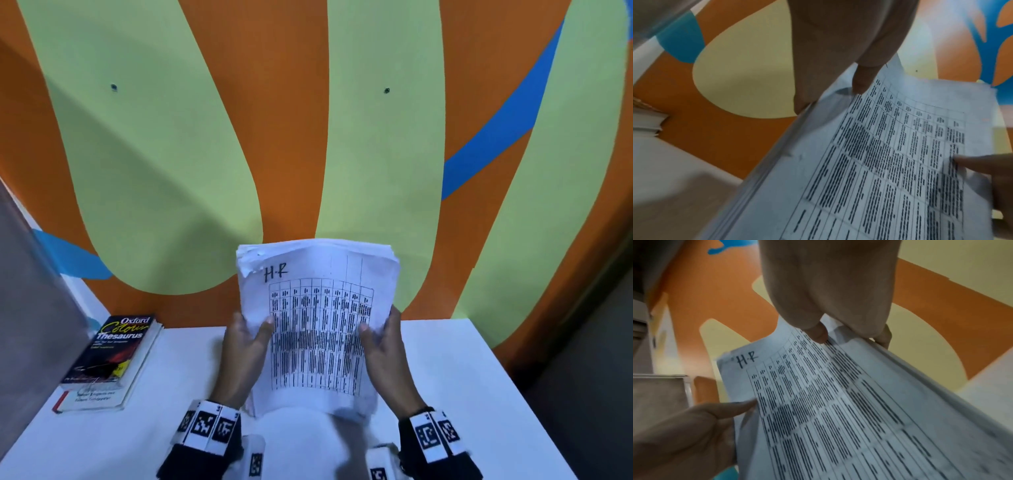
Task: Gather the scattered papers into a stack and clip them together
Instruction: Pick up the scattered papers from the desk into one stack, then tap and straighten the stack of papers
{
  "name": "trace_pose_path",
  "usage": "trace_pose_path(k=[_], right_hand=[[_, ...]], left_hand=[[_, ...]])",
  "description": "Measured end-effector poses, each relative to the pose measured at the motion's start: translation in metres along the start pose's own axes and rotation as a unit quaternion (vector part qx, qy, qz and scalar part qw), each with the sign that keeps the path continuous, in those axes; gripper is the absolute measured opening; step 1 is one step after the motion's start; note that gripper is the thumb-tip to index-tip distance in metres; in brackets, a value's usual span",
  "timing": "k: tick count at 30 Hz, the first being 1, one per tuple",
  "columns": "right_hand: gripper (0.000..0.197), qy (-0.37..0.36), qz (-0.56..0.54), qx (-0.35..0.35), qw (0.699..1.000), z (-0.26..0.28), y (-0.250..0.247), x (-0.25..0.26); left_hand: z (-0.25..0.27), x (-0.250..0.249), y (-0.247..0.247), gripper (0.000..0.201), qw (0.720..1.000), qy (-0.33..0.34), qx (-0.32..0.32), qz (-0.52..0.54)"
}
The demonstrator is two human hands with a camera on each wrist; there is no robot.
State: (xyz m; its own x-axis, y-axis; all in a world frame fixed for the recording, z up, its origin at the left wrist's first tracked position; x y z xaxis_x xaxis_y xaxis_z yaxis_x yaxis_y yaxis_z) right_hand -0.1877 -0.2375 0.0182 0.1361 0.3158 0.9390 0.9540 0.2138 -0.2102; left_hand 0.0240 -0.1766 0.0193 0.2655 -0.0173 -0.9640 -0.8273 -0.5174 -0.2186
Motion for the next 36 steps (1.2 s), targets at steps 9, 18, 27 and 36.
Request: trace_pose_path(k=[9, 18, 27, 36], right_hand=[[0.022, -0.072, 0.089, 0.002, 0.993, -0.016, -0.02, 0.029], [0.015, -0.111, 0.212, 0.042, 0.97, -0.034, -0.027, 0.062], [0.041, 0.115, -0.079, -0.021, 0.99, -0.006, -0.071, -0.056], [0.02, 0.021, -0.014, -0.118, 0.993, 0.01, -0.057, -0.054]], left_hand=[[-0.001, -0.062, -0.037, 0.103, 0.978, 0.134, -0.094, -0.126], [-0.034, -0.063, -0.042, 0.028, 0.985, 0.1, 0.129, -0.059], [-0.024, 0.008, -0.064, 0.022, 0.996, -0.009, 0.058, 0.071], [0.013, 0.034, -0.041, 0.024, 0.995, 0.032, -0.088, 0.015]])
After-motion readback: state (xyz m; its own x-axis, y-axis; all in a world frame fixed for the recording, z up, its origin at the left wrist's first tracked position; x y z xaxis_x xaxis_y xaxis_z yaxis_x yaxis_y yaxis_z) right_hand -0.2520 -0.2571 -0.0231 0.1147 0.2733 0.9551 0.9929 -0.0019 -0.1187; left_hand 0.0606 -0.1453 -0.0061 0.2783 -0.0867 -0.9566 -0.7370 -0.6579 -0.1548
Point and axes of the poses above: each hand's wrist, its own z-axis away from the middle knuckle, its own y-axis out of the palm, x = y × z, the point moved 3 cm from there along -z, towards the middle knuckle, and after that the axes turned 6 degrees about x, right-handed, at the moved point
